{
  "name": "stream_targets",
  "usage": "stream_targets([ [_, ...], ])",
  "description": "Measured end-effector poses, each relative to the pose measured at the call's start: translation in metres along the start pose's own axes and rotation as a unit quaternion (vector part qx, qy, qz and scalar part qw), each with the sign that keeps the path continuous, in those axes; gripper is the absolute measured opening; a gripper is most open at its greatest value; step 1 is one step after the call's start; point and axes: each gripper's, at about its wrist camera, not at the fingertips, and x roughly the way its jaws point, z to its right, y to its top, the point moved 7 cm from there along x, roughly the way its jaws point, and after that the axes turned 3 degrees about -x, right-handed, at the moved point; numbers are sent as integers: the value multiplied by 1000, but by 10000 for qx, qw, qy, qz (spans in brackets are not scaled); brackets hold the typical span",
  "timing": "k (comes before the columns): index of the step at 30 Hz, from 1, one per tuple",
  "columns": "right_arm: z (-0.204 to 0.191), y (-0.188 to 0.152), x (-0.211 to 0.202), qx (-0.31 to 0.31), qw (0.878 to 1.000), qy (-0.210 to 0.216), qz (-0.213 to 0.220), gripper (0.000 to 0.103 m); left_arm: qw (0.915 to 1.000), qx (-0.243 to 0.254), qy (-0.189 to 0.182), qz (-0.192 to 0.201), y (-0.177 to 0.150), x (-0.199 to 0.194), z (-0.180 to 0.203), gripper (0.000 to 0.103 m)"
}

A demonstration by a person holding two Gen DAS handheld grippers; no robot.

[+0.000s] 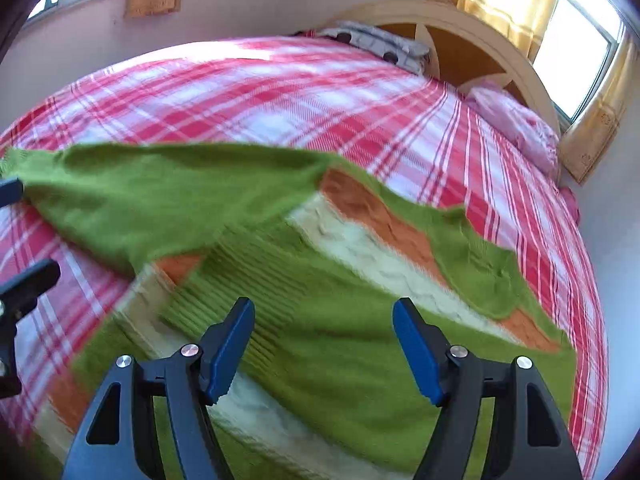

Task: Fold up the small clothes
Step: 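Move the left tool to the other sleeve cuff and grasp it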

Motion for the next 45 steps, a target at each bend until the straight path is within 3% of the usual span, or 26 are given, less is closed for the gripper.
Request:
stream_targets([
  [4,-30,1,22,-30,9979,537,-351,72,9997,-131,195,-37,-3,1,-26,89],
  [7,-37,3,21,50,9990,436,-95,72,9993,-235,301,-61,-6,1,-42,89],
  [10,-41,2,22,247,9963,825,-74,72,9987,-300,404,-96,-10,3,-54,89],
  [21,-46,3,24,232,9970,735,76,72,9936,-291,1074,-210,-26,5,-96,89],
  [28,-47,2,23,252,9969,740,92,72,9906,-357,1288,-305,-35,5,-124,89],
  [34,-48,2,23,227,9973,688,123,73,9833,-1119,1331,-540,-58,4,-172,94],
  [38,-48,1,22,212,9976,649,139,73,9716,-1896,1317,-526,-73,-3,-206,94],
  [42,-49,1,21,169,9981,580,153,74,9533,-2897,818,-252,-74,-11,-231,91],
  [45,-49,2,21,151,9982,553,160,74,9417,-3333,448,-94,-69,-9,-239,85],
])
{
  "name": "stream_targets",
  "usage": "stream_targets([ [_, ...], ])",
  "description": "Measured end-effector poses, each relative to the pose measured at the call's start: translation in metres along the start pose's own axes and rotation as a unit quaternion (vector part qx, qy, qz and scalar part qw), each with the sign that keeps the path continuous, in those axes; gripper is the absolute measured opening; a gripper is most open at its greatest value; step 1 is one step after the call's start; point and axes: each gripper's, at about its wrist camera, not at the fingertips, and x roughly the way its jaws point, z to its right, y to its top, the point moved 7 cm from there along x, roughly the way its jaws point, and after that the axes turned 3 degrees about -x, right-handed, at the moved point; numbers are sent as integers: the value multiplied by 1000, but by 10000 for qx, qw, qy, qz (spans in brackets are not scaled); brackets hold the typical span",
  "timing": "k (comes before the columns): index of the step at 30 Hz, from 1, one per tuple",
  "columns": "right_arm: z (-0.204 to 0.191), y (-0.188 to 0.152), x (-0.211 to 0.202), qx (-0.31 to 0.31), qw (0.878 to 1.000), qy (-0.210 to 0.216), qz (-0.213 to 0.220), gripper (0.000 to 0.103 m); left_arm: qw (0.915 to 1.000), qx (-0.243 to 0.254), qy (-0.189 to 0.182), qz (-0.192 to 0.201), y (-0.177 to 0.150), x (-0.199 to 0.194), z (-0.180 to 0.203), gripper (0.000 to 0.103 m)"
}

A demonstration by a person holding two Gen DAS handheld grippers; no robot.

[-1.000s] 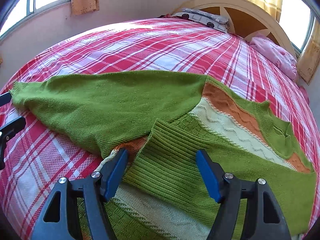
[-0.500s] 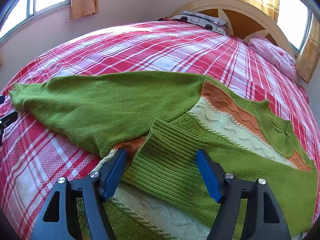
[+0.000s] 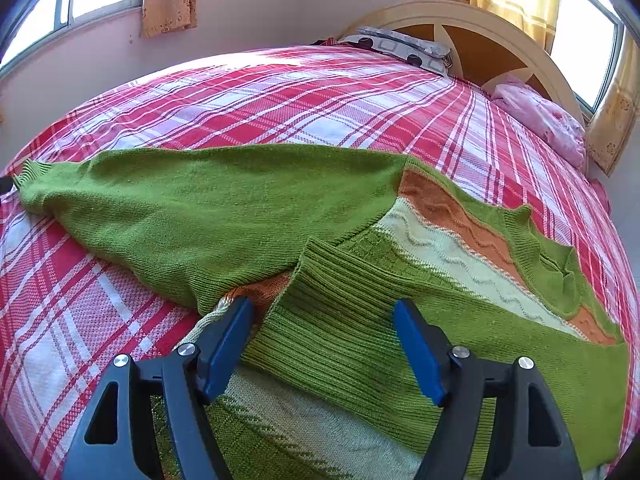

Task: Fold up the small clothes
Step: 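Move the left tool to the other sleeve cuff and grasp it, then lift the cuff with the left tool and fold the sleeve over the body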

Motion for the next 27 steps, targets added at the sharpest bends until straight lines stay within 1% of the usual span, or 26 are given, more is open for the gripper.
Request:
stream_targets([
  [3,0,0,0,-2,10000,-3,2,74,9994,-250,-230,-57,3,8,0,74],
  [4,0,0,0,-4,10000,-5,3,74,9991,-325,-242,-137,3,13,0,69],
  [6,0,0,0,-7,10000,-13,8,74,9980,-445,-378,-231,4,21,3,63],
  [8,0,0,0,-8,10000,-22,14,74,9979,-468,-324,-318,4,29,3,63],
  [11,1,0,0,-1,10000,-17,20,74,9978,-564,-279,-202,11,37,1,62],
  [12,0,0,0,-4,10000,-18,15,74,9978,-601,-237,-175,14,39,0,55],
  [13,0,0,0,3,10000,-10,14,74,9976,-633,-223,-155,17,40,-1,31],
  [14,0,0,0,11,10000,-5,15,74,9975,-644,-226,-203,18,42,-2,13],
  [15,0,0,0,16,10000,1,15,74,9970,-658,-276,-298,18,44,-3,8],
  [17,1,1,1,37,10000,21,15,74,9970,-637,-383,-221,20,39,-1,8],
  [19,2,1,1,87,9999,81,4,74,9980,-481,-389,-108,24,29,4,8],
  [21,6,2,-1,190,9996,211,14,74,9982,-373,-477,13,28,16,11,8],
  [23,11,4,-8,346,9987,359,135,75,9977,-287,-603,77,33,6,20,8],
  [25,16,7,-18,444,9979,355,311,75,9975,-153,-670,176,38,-5,29,8],
  [27,19,9,-28,431,9975,330,443,75,9960,-110,-853,229,44,-15,39,8],
])
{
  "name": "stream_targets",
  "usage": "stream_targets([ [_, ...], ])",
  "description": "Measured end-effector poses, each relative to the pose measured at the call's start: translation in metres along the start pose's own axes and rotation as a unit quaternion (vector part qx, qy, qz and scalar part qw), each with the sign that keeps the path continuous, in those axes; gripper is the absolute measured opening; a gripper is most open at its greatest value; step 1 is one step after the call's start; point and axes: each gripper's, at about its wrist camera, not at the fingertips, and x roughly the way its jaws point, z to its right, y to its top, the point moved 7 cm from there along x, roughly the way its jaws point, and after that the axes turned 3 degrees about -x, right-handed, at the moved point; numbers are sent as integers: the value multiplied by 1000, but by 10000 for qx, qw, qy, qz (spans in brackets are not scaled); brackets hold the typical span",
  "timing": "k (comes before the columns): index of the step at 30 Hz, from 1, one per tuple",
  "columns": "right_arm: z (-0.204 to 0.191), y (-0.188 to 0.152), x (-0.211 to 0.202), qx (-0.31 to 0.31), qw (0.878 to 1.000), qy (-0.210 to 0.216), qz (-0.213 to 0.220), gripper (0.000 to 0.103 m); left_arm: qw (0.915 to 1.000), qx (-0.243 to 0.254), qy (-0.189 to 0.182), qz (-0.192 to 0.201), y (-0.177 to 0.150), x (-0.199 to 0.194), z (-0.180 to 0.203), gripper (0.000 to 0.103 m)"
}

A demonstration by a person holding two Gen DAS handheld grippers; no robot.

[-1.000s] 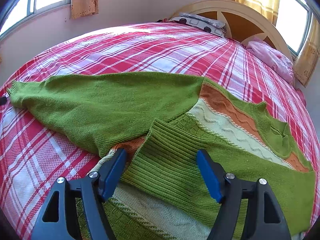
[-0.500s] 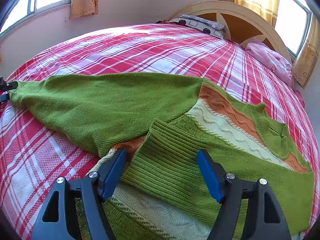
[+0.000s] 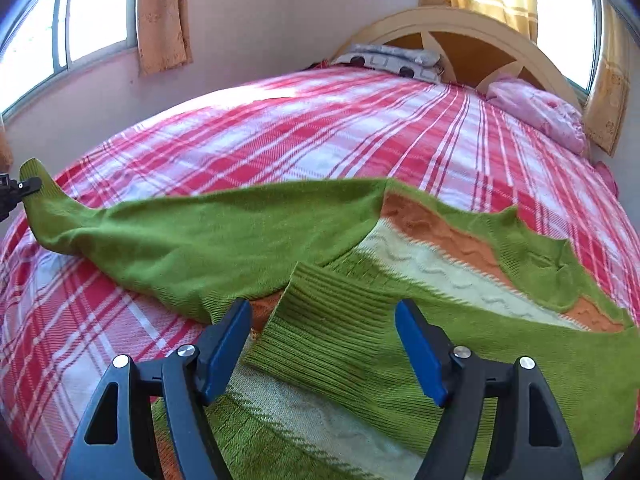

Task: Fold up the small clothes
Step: 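Lift the cuff with the left tool and fold the sleeve over the body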

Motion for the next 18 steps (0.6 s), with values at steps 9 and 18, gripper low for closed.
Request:
stream_targets([
  [9,31,-5,-43,-45,9997,-196,135,75,9967,159,-710,356,31,-34,66,8],
  [18,54,-24,-87,76,9995,-201,245,75,9869,519,-1428,544,48,-58,147,8],
])
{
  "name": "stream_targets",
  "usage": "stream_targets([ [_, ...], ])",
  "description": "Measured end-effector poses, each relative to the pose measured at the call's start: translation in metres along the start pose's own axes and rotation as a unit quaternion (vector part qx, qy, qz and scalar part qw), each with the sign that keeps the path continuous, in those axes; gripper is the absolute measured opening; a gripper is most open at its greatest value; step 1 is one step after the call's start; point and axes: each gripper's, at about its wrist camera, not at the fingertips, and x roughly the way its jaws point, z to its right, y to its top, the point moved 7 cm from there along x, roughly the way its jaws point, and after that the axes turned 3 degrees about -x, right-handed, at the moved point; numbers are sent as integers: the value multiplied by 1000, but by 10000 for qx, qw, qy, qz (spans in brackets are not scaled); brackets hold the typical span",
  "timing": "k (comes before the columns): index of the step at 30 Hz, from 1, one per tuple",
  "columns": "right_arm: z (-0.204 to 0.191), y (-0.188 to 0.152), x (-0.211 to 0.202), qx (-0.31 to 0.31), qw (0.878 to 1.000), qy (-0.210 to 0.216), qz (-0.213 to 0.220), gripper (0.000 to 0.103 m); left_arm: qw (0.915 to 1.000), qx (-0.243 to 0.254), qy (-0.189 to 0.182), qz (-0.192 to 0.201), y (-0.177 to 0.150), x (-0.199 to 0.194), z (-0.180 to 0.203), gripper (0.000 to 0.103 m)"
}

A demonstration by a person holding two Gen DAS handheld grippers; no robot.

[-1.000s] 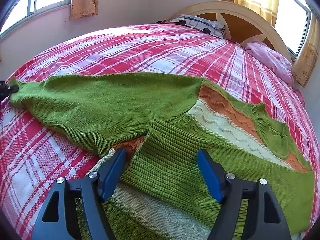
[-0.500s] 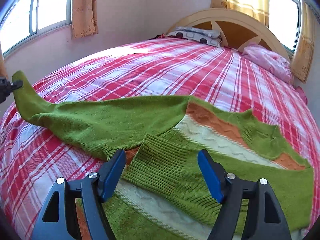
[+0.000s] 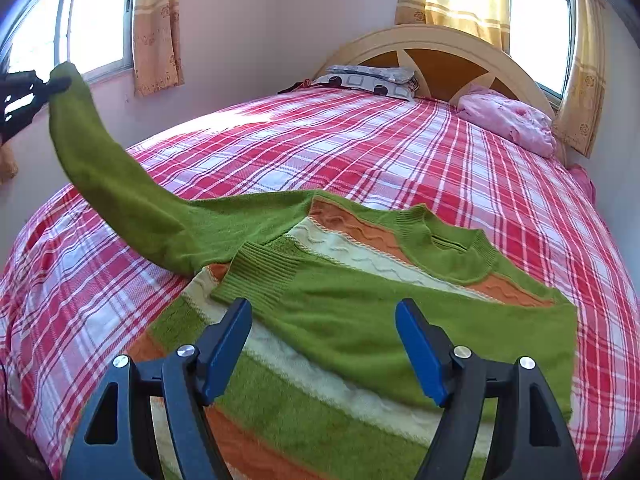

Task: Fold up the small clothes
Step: 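Lift the cuff with the left tool and fold the sleeve over the body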

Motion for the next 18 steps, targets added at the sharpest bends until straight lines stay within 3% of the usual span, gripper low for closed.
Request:
stream_targets([
  [10,34,-30,-55,-2,9997,-200,162,75,9963,105,-830,-207,-9,25,100,8],
  [18,82,-74,-95,300,9977,-593,135,75,9866,315,-1527,-483,-47,51,196,8],
])
